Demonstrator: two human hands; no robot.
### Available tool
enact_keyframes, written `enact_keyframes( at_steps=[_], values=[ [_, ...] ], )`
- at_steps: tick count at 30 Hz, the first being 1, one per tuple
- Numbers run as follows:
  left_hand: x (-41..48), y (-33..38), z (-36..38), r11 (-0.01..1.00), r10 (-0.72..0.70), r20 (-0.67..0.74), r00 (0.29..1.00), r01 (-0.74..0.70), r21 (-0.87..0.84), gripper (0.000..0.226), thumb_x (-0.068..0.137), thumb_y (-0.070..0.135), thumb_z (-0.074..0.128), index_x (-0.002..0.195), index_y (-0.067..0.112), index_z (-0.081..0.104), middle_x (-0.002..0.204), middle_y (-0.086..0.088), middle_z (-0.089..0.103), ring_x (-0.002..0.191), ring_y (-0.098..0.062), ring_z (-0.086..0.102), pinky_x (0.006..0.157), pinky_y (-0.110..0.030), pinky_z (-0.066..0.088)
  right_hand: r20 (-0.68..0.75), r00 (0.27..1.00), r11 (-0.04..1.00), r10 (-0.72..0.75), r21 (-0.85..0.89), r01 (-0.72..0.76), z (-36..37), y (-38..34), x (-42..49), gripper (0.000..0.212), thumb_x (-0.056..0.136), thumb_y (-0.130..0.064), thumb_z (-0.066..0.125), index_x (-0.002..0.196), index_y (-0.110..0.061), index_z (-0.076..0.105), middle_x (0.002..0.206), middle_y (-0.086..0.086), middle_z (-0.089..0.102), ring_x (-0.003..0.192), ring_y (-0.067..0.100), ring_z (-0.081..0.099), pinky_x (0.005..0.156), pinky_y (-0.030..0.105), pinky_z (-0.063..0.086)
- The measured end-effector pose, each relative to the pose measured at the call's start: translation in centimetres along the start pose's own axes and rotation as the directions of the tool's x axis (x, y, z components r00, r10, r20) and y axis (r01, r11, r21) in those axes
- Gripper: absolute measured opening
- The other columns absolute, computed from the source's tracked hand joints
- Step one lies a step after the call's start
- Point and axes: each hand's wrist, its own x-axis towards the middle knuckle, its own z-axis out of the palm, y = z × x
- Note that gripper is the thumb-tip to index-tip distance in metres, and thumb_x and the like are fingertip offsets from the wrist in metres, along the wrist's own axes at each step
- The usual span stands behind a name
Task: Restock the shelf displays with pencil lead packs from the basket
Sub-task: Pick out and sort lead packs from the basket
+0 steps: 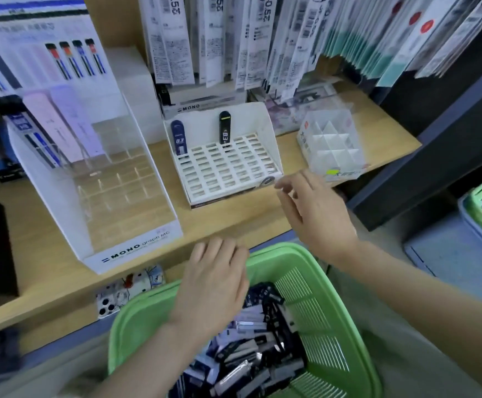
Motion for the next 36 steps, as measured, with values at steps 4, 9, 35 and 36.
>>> enact_keyframes(
  at_steps=[4, 9, 35, 36],
  values=[
    [-6.0, 1.5, 5.4, 0.999, 0.017, 0.254, 0.967, -0.006, -0.042, 0.032, 0.081, 0.029, 0.035, 0.082, 0.017, 0.066, 0.080, 0.003, 0.060, 0.073, -0.017, 0.057, 0.074, -0.032, 0.041, 0.304, 0.947, 0.991, 0.107, 0.046, -0.127, 3.2, 1.7, -9.8, 0.024, 0.094, -0.032, 0.036, 0.099, -0.016, 0.054, 0.091, 0.000, 0.056, 0.081, 0.021, 0.058, 0.059, 0.026, 0.045],
    [-10.2, 1.1, 10.8, 0.977, -0.121, 0.601, 0.790, 0.200, -0.067, 0.025, 0.078, 0.034, 0.068, 0.098, 0.020, 0.065, 0.098, 0.003, 0.061, 0.093, -0.016, 0.061, 0.081, -0.032, 0.051, 0.721, 0.672, 0.948, 0.170, 0.065, -0.310, 8.5, 2.2, -17.8, 0.032, 0.099, -0.023, 0.041, 0.130, -0.014, 0.046, 0.125, 0.004, 0.047, 0.110, 0.023, 0.052, 0.091, 0.028, 0.041],
    [-12.3, 2.3, 18.5, 0.166, -0.322, 0.922, 0.216, 0.971, -0.169, 0.029, 0.101, 0.008, 0.034, 0.126, -0.006, 0.031, 0.090, -0.011, 0.053, 0.072, -0.021, 0.054, 0.074, -0.035, 0.044, 0.895, 0.183, 0.764, 0.407, -0.225, -0.604, 16.4, 2.3, -21.0, 0.035, 0.094, -0.031, 0.054, 0.116, -0.004, 0.054, 0.108, 0.016, 0.064, 0.095, 0.029, 0.061, 0.082, 0.038, 0.051],
    [-12.2, 2.4, 18.0, 0.092, -0.302, 0.928, 0.220, 0.975, -0.201, 0.025, 0.102, 0.009, 0.032, 0.125, 0.000, 0.030, 0.089, -0.009, 0.053, 0.072, -0.019, 0.054, 0.073, -0.032, 0.044, 0.880, 0.215, 0.757, 0.423, -0.212, -0.618, 15.7, 2.2, -20.4, 0.036, 0.094, -0.033, 0.054, 0.114, -0.004, 0.055, 0.107, 0.014, 0.065, 0.094, 0.028, 0.062, 0.082, 0.038, 0.052]
  ],
)
